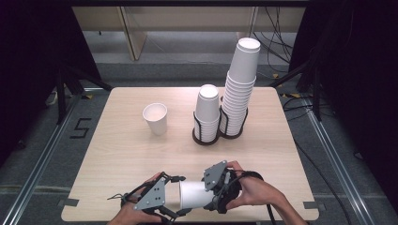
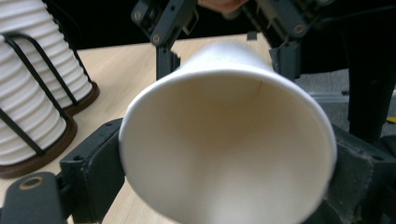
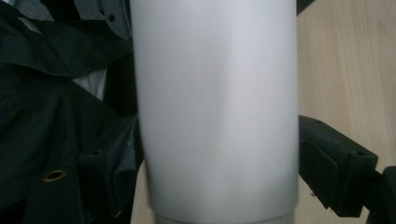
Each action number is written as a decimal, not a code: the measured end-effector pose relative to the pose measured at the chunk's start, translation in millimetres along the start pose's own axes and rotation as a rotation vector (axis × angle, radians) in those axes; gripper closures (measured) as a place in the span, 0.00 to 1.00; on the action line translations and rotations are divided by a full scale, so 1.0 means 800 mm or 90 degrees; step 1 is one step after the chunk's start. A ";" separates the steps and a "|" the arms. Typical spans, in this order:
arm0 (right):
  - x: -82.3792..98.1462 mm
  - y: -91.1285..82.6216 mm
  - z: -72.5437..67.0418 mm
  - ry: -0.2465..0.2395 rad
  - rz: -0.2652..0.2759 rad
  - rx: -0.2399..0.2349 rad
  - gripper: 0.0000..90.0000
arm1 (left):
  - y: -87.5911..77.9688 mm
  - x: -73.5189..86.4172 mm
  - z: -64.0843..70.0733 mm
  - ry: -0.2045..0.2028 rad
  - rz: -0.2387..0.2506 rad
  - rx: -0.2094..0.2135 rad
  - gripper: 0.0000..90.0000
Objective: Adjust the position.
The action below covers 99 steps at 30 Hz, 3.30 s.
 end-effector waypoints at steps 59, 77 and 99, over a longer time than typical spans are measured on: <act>-0.025 0.007 0.012 0.044 0.198 0.048 0.23 | -0.014 -0.027 -0.012 -0.196 0.189 -0.007 0.08; -0.013 0.014 0.006 0.052 0.141 0.030 0.25 | -0.011 -0.031 -0.006 -0.182 0.168 -0.019 0.09; -0.031 0.030 0.008 0.105 0.279 0.035 0.25 | -0.016 -0.038 -0.007 -0.218 0.229 -0.007 0.13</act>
Point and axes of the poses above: each handheld gripper's, and its own axes: y roughly forward along the jaws, x roughly out of its underside, z roughly to its right, the point moved 6 cm from there along y, roughly forward along the jaws, and after that the axes turned 14 degrees about -y, right-handed, at the moved point
